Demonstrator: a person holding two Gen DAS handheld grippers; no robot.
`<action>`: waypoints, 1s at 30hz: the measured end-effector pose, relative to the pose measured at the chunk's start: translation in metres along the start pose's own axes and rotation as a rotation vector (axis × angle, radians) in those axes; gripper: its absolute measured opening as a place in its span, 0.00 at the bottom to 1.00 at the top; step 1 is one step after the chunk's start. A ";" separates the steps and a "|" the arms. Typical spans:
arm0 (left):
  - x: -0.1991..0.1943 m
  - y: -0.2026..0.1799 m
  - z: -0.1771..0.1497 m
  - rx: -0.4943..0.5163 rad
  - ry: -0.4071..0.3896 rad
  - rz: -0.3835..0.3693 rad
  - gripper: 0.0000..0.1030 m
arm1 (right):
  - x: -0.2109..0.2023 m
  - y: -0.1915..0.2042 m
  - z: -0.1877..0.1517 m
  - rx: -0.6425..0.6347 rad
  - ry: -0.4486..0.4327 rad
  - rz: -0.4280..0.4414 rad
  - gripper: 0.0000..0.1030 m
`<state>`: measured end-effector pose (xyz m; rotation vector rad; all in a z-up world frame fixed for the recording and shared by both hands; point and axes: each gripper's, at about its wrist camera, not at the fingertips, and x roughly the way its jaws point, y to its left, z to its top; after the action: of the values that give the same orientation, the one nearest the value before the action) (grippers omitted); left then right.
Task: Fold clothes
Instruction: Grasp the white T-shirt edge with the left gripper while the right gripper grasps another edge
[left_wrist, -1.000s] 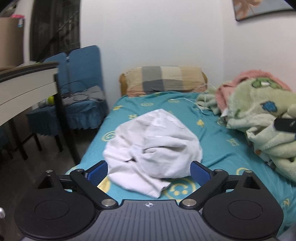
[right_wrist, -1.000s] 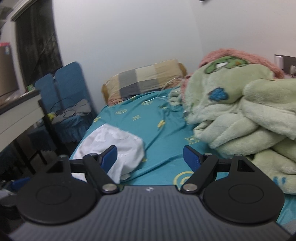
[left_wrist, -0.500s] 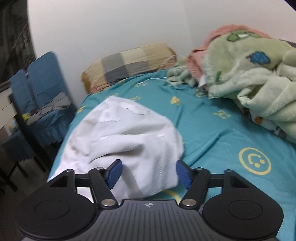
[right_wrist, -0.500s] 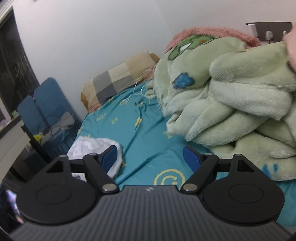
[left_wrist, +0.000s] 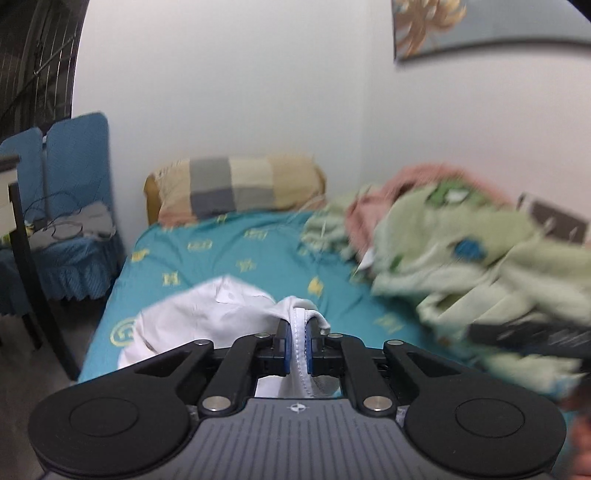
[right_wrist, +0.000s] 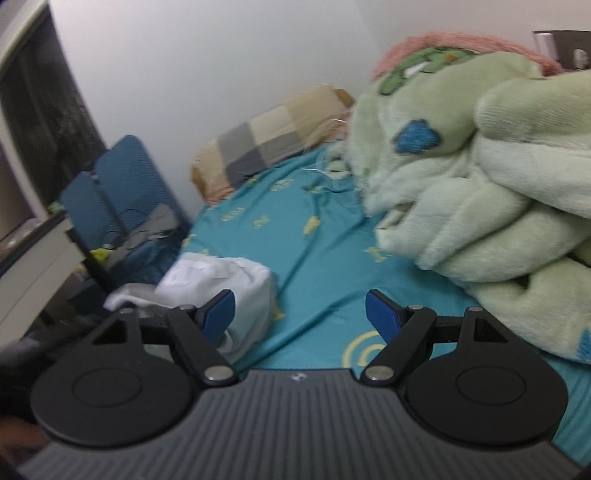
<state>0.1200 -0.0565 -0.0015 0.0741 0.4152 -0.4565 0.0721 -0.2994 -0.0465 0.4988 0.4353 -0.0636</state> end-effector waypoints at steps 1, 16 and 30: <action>-0.013 0.004 0.003 -0.009 -0.011 -0.016 0.07 | -0.002 0.002 0.000 -0.001 -0.001 0.022 0.78; -0.060 0.099 -0.022 -0.333 -0.076 -0.045 0.08 | 0.054 0.100 -0.033 -0.115 0.269 0.282 0.63; -0.003 0.108 -0.056 -0.303 0.168 0.052 0.08 | 0.102 0.096 -0.039 0.015 0.156 0.111 0.08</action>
<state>0.1447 0.0501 -0.0536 -0.1706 0.6420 -0.3329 0.1648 -0.1919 -0.0768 0.5441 0.5589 0.0798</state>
